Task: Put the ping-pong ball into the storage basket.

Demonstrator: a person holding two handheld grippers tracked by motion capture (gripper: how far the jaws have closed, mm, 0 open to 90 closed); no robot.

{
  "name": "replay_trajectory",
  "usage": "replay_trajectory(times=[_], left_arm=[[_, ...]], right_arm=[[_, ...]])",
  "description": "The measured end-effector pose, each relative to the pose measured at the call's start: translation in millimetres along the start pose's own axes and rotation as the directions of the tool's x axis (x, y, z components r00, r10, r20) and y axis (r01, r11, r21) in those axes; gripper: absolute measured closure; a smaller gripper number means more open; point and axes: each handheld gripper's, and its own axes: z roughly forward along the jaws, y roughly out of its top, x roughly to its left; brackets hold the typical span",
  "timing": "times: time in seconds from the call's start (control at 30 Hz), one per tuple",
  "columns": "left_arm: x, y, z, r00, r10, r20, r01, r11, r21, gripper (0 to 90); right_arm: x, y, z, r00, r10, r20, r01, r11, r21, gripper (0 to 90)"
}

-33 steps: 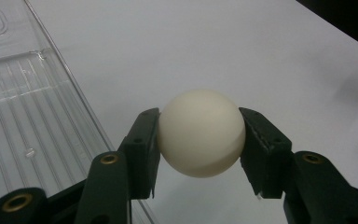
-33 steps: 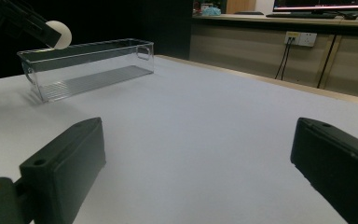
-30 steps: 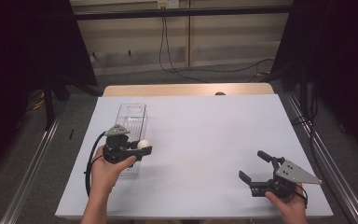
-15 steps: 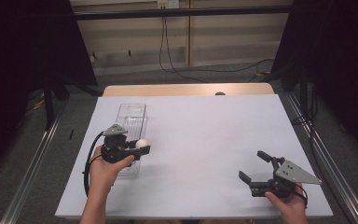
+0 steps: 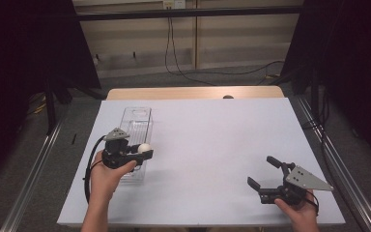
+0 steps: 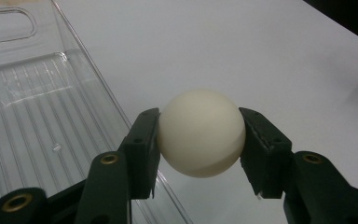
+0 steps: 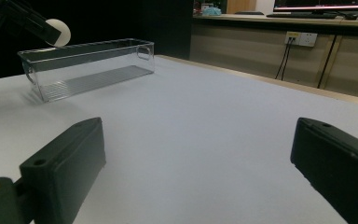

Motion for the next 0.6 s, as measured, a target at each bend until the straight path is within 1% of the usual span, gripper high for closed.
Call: replay_trajectory(times=[0.1,0.37,0.4,0.47,0.53,0.6], left_arm=[[0.5,-0.2,-0.6,0.9999,-0.011,-0.005,0.011,0.9999,-0.006,51.1],[2.7,-0.2,-2.3,0.9998,-0.007,-0.018,0.007,0.9999,-0.01,51.2],[2.6,-0.3,-2.2,0.9998,-0.014,-0.014,0.014,0.9998,-0.015,51.2],[3.7,-0.2,-3.2,0.9999,-0.006,-0.009,0.005,1.0,-0.008,51.2],[2.9,-0.1,-3.0,0.9998,-0.016,-0.012,0.016,0.9997,-0.017,51.2],[3.6,0.1,-3.5,0.9998,-0.012,-0.014,0.012,0.9998,-0.013,51.1]], right_arm=[[-0.1,-0.2,0.3,1.0,0.0,0.001,0.0,1.0,-0.002,2.4],[0.0,-0.3,0.4,1.0,0.001,0.002,-0.001,1.0,-0.001,2.4],[0.0,-0.2,0.2,1.0,0.001,0.001,-0.001,1.0,-0.002,2.4],[0.0,0.0,-0.1,1.0,0.0,0.0,0.0,1.0,0.0,2.4],[0.0,-0.1,0.1,1.0,-0.001,0.001,0.001,1.0,-0.001,2.4],[0.0,-0.2,0.3,1.0,0.002,0.001,-0.002,1.0,-0.001,2.4]])
